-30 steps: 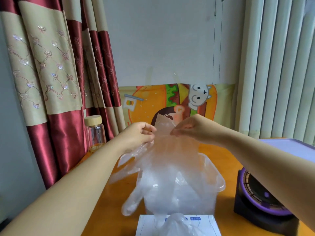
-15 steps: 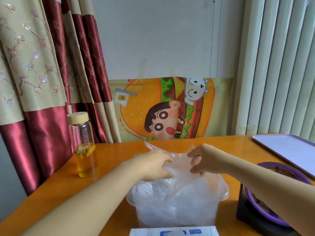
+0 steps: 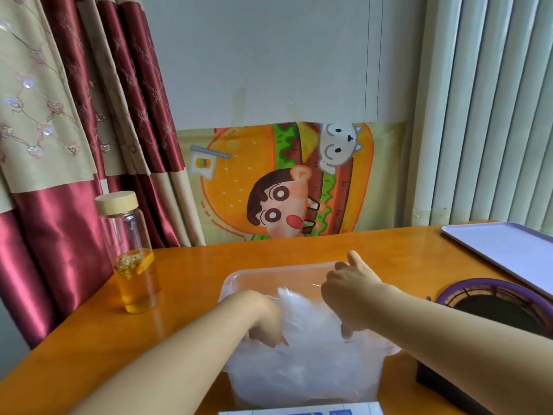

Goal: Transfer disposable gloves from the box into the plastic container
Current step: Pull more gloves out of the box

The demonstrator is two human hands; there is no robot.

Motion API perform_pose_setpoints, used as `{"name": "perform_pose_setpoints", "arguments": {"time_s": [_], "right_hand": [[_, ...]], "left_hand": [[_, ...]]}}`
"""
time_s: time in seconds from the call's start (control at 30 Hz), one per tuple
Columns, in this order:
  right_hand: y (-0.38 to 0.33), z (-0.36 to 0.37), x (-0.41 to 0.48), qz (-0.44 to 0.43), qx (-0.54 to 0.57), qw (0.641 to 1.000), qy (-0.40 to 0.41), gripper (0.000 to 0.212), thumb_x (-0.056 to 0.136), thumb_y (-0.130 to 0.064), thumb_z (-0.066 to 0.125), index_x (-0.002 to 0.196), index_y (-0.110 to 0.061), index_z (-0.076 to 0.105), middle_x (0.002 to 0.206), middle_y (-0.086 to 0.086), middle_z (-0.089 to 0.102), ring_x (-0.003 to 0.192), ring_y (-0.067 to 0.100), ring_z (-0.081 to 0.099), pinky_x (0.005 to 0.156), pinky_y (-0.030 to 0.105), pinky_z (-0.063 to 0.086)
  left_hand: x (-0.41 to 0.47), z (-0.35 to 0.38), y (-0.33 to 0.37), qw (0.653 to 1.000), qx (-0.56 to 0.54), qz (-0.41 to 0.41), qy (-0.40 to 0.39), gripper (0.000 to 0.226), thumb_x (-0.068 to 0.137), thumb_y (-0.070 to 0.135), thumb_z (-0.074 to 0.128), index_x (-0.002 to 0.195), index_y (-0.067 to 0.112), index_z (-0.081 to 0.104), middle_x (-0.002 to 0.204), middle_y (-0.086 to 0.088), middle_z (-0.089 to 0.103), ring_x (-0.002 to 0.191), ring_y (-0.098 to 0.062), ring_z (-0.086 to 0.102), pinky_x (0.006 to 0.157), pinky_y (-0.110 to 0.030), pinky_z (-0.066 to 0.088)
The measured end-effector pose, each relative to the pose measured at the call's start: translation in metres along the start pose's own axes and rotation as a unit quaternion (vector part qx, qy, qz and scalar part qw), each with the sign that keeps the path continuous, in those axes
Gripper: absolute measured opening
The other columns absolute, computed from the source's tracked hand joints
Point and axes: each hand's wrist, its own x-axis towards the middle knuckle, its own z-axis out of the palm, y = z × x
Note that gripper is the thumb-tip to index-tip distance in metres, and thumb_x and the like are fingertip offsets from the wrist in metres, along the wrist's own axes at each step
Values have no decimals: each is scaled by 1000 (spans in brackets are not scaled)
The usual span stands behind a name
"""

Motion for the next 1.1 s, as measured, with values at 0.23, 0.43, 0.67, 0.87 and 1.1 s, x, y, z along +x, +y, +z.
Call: {"name": "perform_pose_setpoints", "arguments": {"time_s": [0.23,0.43,0.67,0.87,1.1], "right_hand": [[-17,25,39,-83,70,985,-131,44,94,-27,56,127,2,52,127,16,54,112,29,52,102,37,42],[-4,0,3,-53,174,980,80,59,88,-44,61,138,-17,46,134,1,54,118,22,52,98,34,45],[-21,-38,-88,-160,335,890,265,14,87,-36,63,98,-31,70,93,-18,67,76,-1,59,69,13,49],[-56,-19,-126,-179,250,949,75,62,71,-70,62,119,-32,51,110,-16,60,89,4,57,73,17,47],[-59,-2,-116,-137,241,955,108,25,90,-33,62,112,-22,61,108,-5,64,87,10,53,73,20,42]], "left_hand": [[-3,4,4,999,27,6,-39,39,98,27,45,130,6,53,129,-11,55,103,-26,53,83,-33,43],[-45,-2,-14,981,-144,57,114,45,98,39,46,138,17,49,127,-1,62,107,-16,60,91,-29,46],[-122,40,-27,888,-278,148,336,21,95,34,55,115,36,62,97,20,61,84,3,58,69,-12,47],[-143,92,-13,905,-303,161,251,26,84,44,68,109,40,60,93,20,62,86,3,62,83,-26,54],[-120,127,17,938,-187,185,228,68,68,65,67,129,44,44,128,18,50,115,-8,51,95,-33,47]]}}
